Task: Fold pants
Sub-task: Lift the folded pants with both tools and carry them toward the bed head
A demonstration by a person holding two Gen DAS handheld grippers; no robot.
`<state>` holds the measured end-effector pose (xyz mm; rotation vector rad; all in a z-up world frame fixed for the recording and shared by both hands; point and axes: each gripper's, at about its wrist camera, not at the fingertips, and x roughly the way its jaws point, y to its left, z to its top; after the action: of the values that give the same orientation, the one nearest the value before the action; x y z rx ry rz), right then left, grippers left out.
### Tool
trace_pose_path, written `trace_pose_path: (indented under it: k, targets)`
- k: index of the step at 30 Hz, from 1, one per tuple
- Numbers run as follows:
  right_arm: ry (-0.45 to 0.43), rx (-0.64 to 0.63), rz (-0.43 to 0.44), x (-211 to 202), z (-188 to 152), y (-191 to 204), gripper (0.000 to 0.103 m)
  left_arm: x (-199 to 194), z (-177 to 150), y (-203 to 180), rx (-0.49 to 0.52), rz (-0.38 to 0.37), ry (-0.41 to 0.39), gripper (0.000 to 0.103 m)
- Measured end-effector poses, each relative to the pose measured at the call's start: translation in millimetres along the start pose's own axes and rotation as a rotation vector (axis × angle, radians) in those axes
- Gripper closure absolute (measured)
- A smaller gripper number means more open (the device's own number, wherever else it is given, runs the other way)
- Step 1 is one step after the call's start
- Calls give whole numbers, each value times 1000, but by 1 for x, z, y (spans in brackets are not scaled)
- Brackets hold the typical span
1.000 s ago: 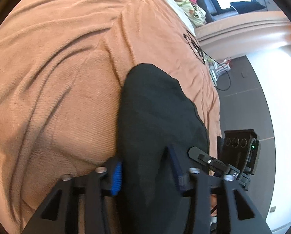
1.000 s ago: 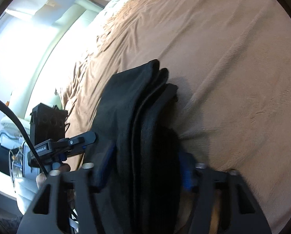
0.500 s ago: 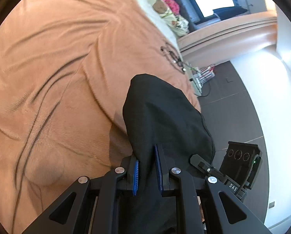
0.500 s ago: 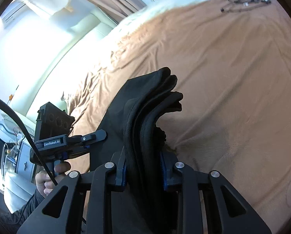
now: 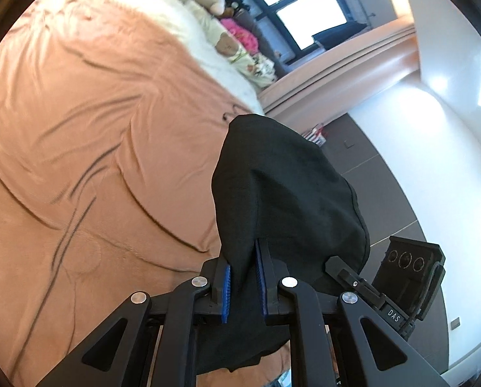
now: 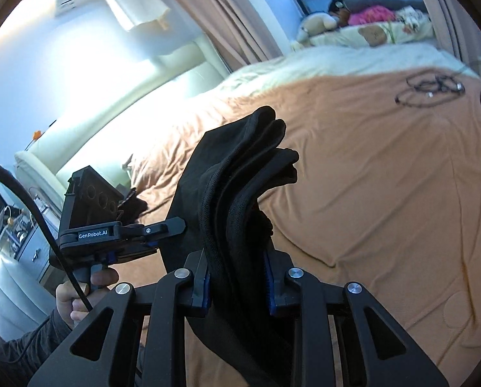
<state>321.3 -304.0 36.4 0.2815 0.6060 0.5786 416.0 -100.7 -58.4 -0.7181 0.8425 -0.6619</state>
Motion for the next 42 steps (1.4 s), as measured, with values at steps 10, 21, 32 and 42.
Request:
trace_pose_path:
  k: [10, 21, 32, 42]
  targets:
    - [-16, -87, 6, -49, 0, 70, 82, -89, 1, -38, 49, 7, -104, 93]
    - [-25, -168, 60, -47, 13, 128, 82, -194, 10, -35, 61, 24, -212, 96]
    - [-1, -238, 151, 13, 24, 175, 82, -315, 12, 2, 73, 69, -328, 97]
    - [50, -309, 247, 83, 28, 208, 82, -399, 16, 55, 40, 163, -426, 97]
